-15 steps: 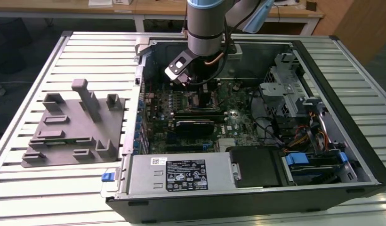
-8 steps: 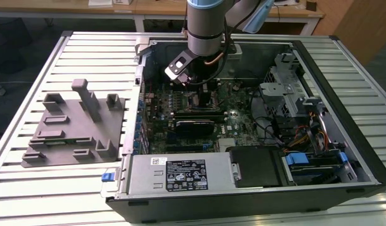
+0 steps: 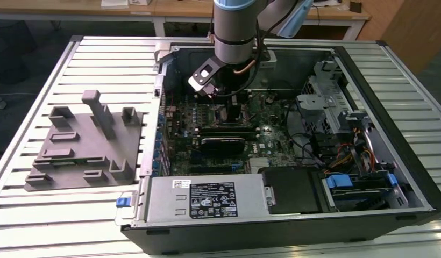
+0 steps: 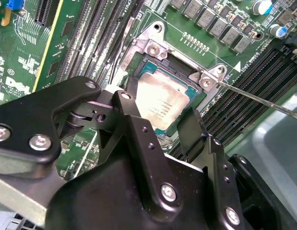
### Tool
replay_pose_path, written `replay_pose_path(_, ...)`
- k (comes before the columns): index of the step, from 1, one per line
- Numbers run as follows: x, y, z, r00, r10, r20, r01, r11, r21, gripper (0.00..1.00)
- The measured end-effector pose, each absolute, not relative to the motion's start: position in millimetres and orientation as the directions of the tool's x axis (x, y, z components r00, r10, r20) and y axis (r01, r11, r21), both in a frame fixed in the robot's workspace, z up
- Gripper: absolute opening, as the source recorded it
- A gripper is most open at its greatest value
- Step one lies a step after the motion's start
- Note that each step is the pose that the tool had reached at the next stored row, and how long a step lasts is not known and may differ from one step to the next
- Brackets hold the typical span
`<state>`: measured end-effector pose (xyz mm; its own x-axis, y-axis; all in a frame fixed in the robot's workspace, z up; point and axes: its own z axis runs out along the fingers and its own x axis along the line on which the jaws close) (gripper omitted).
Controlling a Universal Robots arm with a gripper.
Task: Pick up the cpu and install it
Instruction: 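Place the cpu into insertion slot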
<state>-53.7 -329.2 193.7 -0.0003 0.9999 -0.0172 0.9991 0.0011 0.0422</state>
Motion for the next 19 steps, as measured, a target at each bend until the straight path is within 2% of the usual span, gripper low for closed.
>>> replay_pose_path(14,-54,-329,204,0.0,1.0,-0.023,0.999,0.001,0.042,0.58)
replay_pose_path(16,-54,-329,208,-0.001,1.0,-0.023,0.999,0.002,0.042,0.46)
replay_pose_path(19,-54,-329,213,0.0,1.0,-0.023,0.999,0.001,0.042,0.4)
